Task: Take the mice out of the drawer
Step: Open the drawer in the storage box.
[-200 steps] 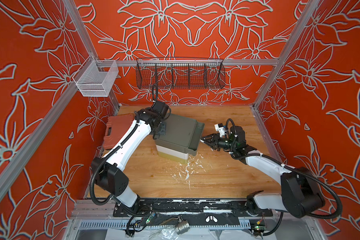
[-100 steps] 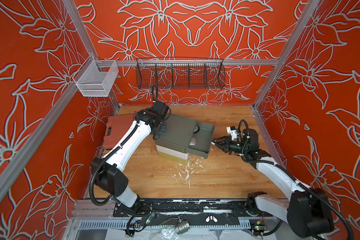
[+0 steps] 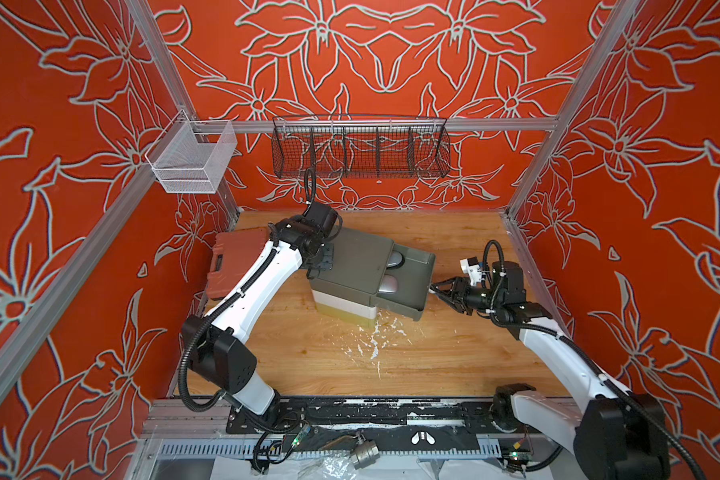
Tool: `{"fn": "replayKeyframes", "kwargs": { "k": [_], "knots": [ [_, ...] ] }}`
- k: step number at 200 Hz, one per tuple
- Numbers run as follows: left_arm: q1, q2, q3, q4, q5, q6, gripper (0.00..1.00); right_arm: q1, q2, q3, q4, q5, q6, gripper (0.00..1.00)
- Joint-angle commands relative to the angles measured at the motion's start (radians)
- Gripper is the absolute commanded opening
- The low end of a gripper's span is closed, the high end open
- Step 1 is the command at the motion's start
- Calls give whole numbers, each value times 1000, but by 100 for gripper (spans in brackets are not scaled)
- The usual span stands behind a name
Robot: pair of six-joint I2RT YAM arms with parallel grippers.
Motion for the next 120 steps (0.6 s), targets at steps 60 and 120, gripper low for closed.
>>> {"fn": "replayKeyframes", "kwargs": {
  "k": [60, 120],
  "knots": [
    [-4, -83, 96, -68, 58, -1, 49, 82, -38, 393, -507, 337, -271, 69],
    [-36, -194, -12, 82, 251, -101, 52, 363, 254, 715, -643, 460, -577, 68]
  ]
}}
